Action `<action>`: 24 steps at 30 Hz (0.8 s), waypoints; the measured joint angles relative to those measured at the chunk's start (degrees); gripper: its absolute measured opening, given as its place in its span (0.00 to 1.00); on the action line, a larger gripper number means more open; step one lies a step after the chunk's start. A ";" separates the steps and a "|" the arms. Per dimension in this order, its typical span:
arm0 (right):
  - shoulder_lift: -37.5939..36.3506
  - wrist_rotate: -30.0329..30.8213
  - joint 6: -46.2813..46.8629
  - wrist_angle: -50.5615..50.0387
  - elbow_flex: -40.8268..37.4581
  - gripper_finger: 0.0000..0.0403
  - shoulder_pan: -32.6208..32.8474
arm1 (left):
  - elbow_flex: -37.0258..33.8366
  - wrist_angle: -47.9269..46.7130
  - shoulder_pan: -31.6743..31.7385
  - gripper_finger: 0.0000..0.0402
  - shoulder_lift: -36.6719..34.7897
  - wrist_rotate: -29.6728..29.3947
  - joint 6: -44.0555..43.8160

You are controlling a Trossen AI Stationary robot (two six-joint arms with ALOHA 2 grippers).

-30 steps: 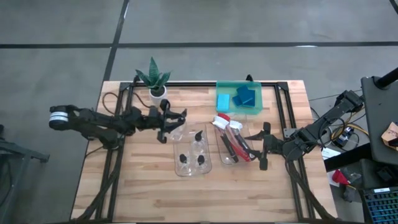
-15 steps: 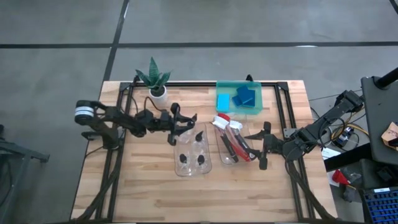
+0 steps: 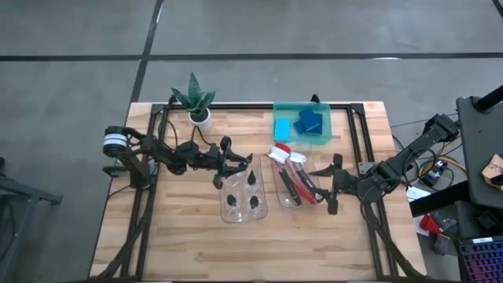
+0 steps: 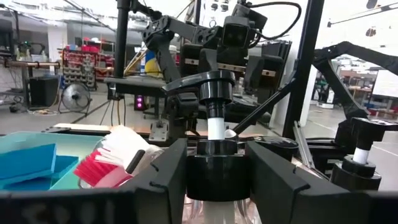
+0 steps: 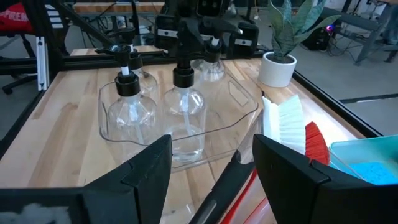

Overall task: Pick & Place Kitchen Sink Supplies
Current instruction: Put the transparent soap dispenser into the left transparent bin

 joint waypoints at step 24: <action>-0.02 0.04 -0.05 0.57 0.00 0.55 0.00 | -4.48 -0.21 0.05 0.47 -3.54 1.75 -7.59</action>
